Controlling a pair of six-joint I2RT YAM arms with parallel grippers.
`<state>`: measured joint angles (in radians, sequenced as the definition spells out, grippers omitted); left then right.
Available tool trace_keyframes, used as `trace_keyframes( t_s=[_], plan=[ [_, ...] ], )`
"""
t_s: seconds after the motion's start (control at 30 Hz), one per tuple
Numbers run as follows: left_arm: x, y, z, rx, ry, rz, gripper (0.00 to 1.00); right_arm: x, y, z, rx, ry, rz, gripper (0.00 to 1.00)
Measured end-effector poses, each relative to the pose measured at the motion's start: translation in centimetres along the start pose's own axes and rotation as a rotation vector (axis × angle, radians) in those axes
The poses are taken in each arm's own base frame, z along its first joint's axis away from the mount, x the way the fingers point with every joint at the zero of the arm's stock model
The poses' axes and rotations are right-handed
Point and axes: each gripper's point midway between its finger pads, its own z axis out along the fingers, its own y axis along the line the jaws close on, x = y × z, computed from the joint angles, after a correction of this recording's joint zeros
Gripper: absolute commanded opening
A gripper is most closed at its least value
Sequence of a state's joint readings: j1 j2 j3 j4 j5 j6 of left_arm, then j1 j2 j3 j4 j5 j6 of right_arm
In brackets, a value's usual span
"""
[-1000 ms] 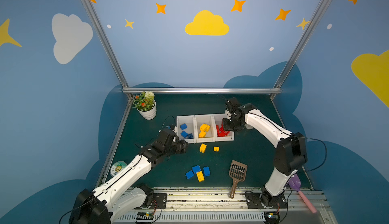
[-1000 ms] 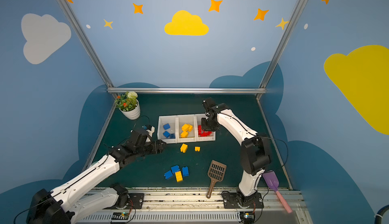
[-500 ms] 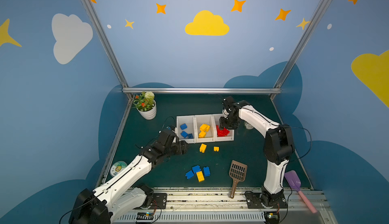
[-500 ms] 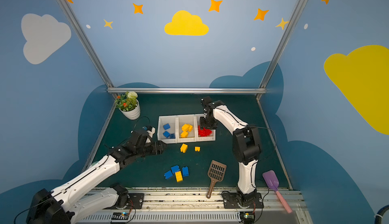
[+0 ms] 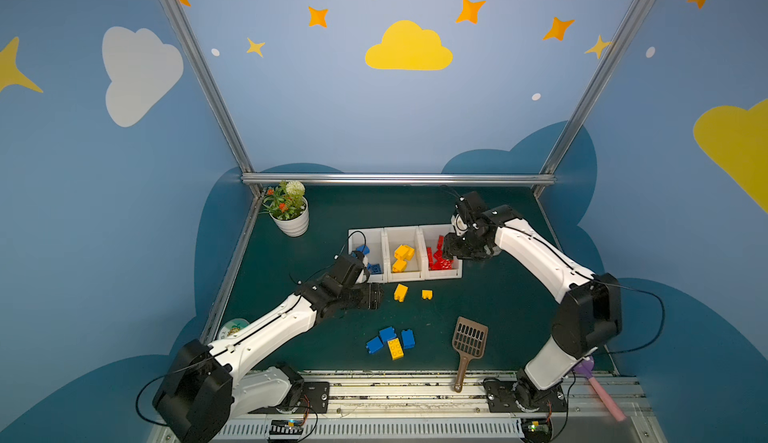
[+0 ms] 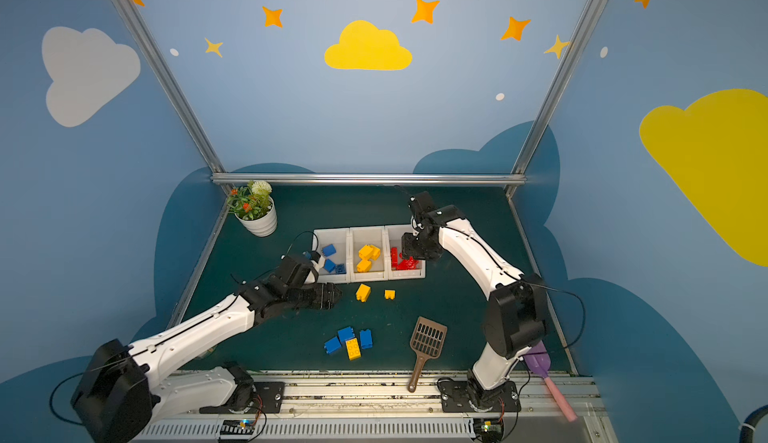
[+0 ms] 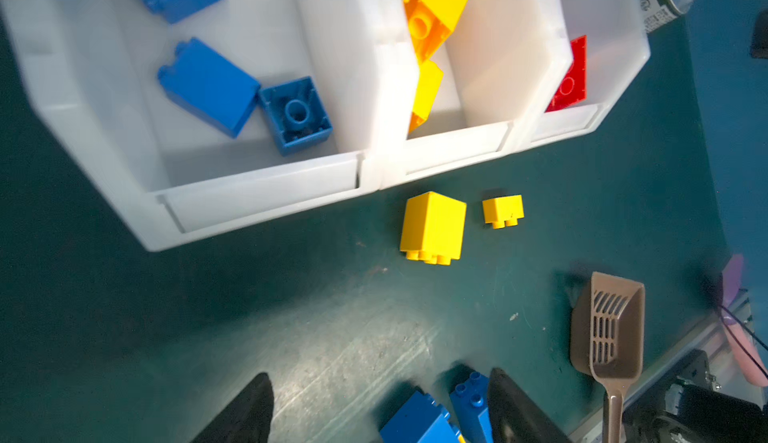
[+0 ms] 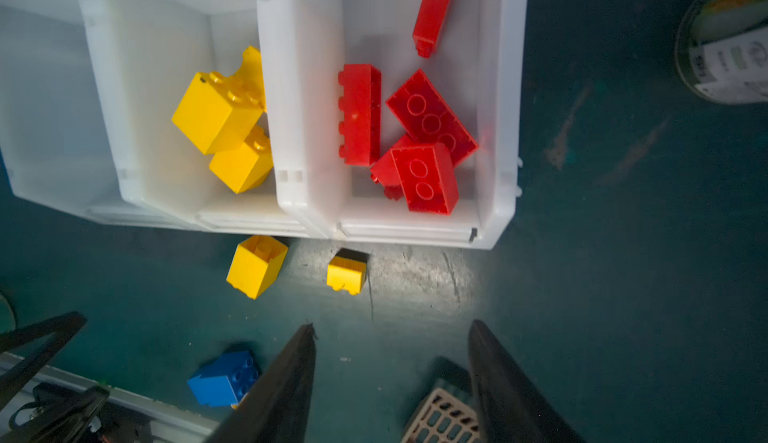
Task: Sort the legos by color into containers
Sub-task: 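Lower the left gripper onto a large yellow brick in the pile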
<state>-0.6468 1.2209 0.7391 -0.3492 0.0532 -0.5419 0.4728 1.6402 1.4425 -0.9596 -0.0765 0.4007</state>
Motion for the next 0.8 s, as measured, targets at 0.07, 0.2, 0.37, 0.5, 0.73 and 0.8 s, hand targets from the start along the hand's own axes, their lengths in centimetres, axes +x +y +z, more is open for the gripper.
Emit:
trace_keyframes(
  t_s=[0.07, 0.2, 0.37, 0.5, 0.73, 0.8],
  plan=[
    [-0.2, -0.8, 0.6, 0.005, 0.017, 0.029, 0.8, 0.9, -0.3, -0.6, -0.001, -0.003, 0.005, 0.59],
    [-0.5, -2.2, 2.4, 0.006, 0.06, 0.086, 0.79, 2.9, -1.2, -1.6, 0.005, -0.011, 0.019, 0.59],
    [-0.8, -3.6, 4.9, -0.01, 0.126, 0.165, 0.74, 5.3, -2.2, -2.8, 0.009, -0.022, 0.049, 0.59],
    [-1.0, -4.4, 6.9, -0.045, 0.178, 0.225, 0.73, 6.9, -3.0, -2.9, 0.018, -0.021, 0.079, 0.59],
    [-0.9, -4.5, 9.4, -0.124, 0.247, 0.302, 0.72, 8.1, -3.8, -2.2, 0.037, 0.0, 0.11, 0.59],
    [-0.7, -4.4, 9.9, -0.143, 0.263, 0.319, 0.72, 8.2, -3.8, -2.2, 0.038, 0.002, 0.118, 0.59]
  ],
)
